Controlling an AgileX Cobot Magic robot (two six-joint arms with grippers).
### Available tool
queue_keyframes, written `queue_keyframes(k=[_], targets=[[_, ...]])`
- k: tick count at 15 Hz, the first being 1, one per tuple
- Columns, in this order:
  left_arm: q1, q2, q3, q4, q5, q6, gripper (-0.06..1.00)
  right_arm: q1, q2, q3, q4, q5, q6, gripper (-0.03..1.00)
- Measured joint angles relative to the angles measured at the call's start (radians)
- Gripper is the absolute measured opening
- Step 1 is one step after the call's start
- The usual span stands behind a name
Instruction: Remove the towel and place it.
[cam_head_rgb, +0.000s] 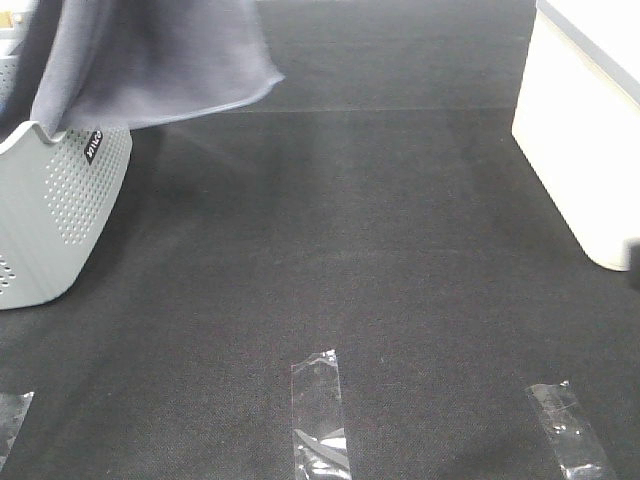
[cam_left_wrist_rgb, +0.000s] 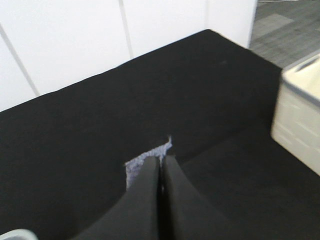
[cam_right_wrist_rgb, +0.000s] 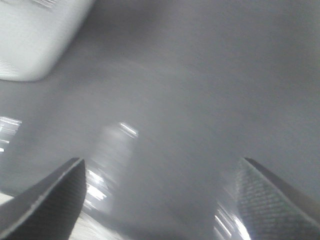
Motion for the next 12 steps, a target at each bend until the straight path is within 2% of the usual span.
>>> queue_keyframes(k=[3, 6, 7, 10, 11, 12], targets=[[-0.113, 0.0, 0.0, 0.0, 0.0, 0.0, 0.0, 0.0, 0.171, 0.0, 0.245, -0.014, -0.289, 0.76], [-0.187, 0.0, 0.0, 0.0, 0.0, 0.0, 0.0, 0.0, 0.348, 0.0, 0.487, -0.015, -0.612, 0.76], [-0.187, 0.0, 0.0, 0.0, 0.0, 0.0, 0.0, 0.0, 0.348, 0.0, 0.487, -0.015, -0.612, 0.76], [-0.222, -0.007, 0.0, -0.002, 0.001, 0.0, 0.0, 0.0, 0.514, 0.0, 0.748, -0.018, -0.976, 0.76], [-0.232, -0.012, 0.0, -0.004, 0.001, 0.0, 0.0, 0.0, 0.596, 0.0, 0.875, -0.013, -1.134, 0.76], [-0.232, -0.014, 0.0, -0.011, 0.001, 0.0, 0.0, 0.0, 0.646, -0.001, 0.931, 0.005, -1.227, 0.76]])
